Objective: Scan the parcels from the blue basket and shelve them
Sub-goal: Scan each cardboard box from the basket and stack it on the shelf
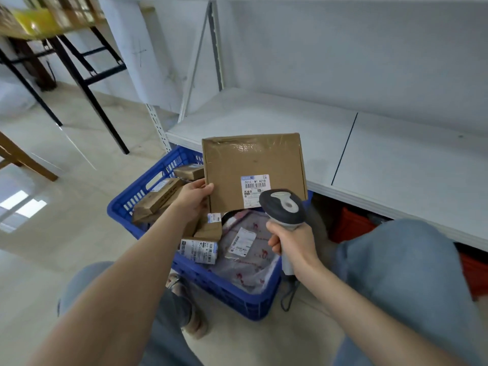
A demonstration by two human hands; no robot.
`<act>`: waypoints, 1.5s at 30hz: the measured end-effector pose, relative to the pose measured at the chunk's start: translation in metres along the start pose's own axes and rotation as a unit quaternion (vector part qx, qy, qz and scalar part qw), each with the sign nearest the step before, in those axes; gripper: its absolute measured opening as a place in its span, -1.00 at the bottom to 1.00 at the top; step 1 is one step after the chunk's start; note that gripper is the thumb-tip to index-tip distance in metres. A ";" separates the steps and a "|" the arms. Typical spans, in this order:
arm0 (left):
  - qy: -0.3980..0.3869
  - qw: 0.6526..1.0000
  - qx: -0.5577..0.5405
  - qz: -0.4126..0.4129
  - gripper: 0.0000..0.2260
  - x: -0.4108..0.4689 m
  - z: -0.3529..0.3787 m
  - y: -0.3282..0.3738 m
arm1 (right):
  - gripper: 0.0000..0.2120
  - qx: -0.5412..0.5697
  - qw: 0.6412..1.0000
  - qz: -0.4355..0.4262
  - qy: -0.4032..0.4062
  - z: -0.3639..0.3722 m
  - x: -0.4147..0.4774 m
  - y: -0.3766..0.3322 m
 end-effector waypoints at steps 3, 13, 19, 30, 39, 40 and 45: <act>0.002 1.000 0.002 0.015 -0.67 -0.003 0.009 0.001 | -0.77 -0.002 1.000 0.000 0.012 -0.007 -0.005 0.000; 0.010 0.999 -0.010 0.029 -0.65 -0.009 0.023 0.009 | -0.79 -0.018 1.000 -0.002 0.014 -0.016 -0.013 -0.010; 0.016 0.999 0.000 0.031 -0.63 -0.010 0.024 0.015 | -0.80 -0.021 1.000 -0.005 0.017 -0.018 -0.016 -0.013; 0.004 0.999 0.006 0.039 -0.65 -0.018 0.035 0.024 | -0.81 -0.037 0.998 -0.026 0.032 -0.024 -0.016 -0.020; -0.003 0.999 0.009 0.045 -0.68 -0.021 0.041 0.032 | -0.78 -0.023 0.999 -0.018 0.028 -0.028 -0.012 -0.024; -0.002 0.999 0.012 0.044 -0.68 -0.021 0.041 0.033 | -0.76 -0.015 1.000 -0.012 0.022 -0.028 -0.011 -0.024; -0.002 0.999 0.018 0.043 -0.67 -0.022 0.045 0.036 | -0.82 -0.008 0.999 -0.021 0.031 -0.030 -0.009 -0.026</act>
Point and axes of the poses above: each hand's wrist, its own x-axis towards the middle knuckle, its own z-axis out of the palm, y = z × x, the point moved 1 cm from there along x, towards the middle knuckle, and after that the axes turned 2 degrees about y, right-handed, at the moved point
